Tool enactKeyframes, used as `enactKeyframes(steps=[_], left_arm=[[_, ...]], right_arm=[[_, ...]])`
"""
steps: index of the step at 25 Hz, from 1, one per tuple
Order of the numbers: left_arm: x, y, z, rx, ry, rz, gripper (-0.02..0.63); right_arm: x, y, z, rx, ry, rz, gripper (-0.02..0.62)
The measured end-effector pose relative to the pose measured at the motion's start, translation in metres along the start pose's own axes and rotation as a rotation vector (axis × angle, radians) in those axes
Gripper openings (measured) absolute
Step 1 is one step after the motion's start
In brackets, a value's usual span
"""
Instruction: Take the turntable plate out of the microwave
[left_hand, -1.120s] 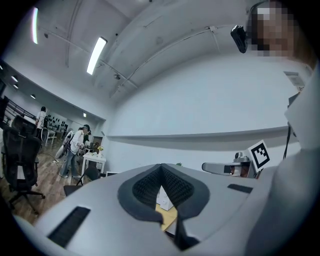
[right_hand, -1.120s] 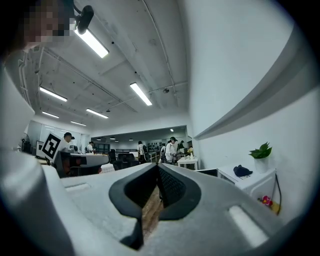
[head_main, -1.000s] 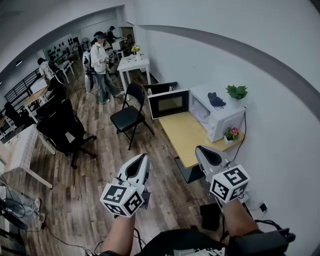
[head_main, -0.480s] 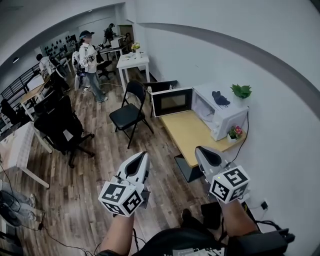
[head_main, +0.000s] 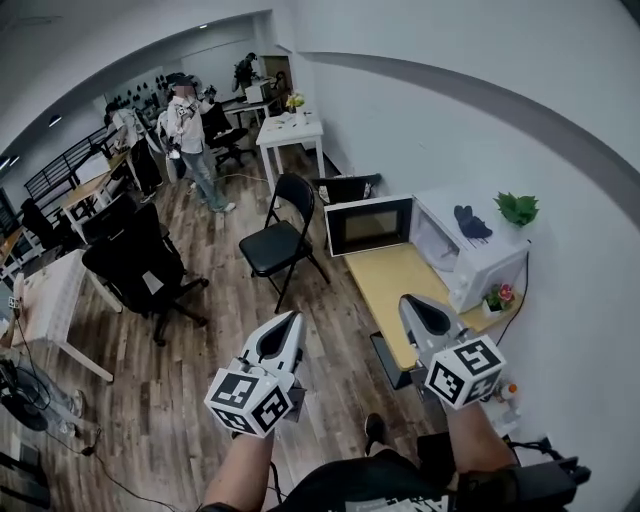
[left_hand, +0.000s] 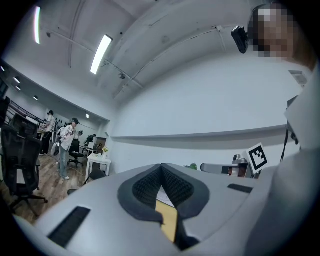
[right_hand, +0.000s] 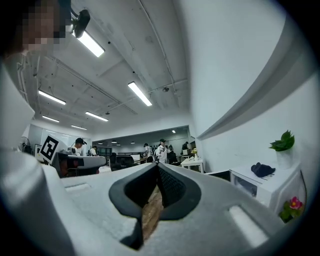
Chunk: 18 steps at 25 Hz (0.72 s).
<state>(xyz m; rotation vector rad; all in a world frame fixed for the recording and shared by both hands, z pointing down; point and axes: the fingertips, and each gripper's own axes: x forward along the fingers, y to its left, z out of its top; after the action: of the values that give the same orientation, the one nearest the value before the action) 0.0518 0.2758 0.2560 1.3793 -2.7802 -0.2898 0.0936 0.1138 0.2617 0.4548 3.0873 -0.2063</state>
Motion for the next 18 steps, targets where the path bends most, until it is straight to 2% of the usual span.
enactKeyframes(steps=[9,15,18], left_arm=[[0.096,0.04,0.004,-0.017,0.007,0.024,0.0],[0.155,0.052,0.002,-0.012,0.036,0.031,0.0],[0.181,0.055,0.006,-0.005,0.024,0.018,0.001]], right_arm=[[0.069,-0.08,0.015,-0.002,0.003,0.019,0.005],[0.097,-0.129,0.024,0.006,0.002,0.017,0.005],[0.109,-0.147,0.025,0.0,0.002,0.018,0.005]])
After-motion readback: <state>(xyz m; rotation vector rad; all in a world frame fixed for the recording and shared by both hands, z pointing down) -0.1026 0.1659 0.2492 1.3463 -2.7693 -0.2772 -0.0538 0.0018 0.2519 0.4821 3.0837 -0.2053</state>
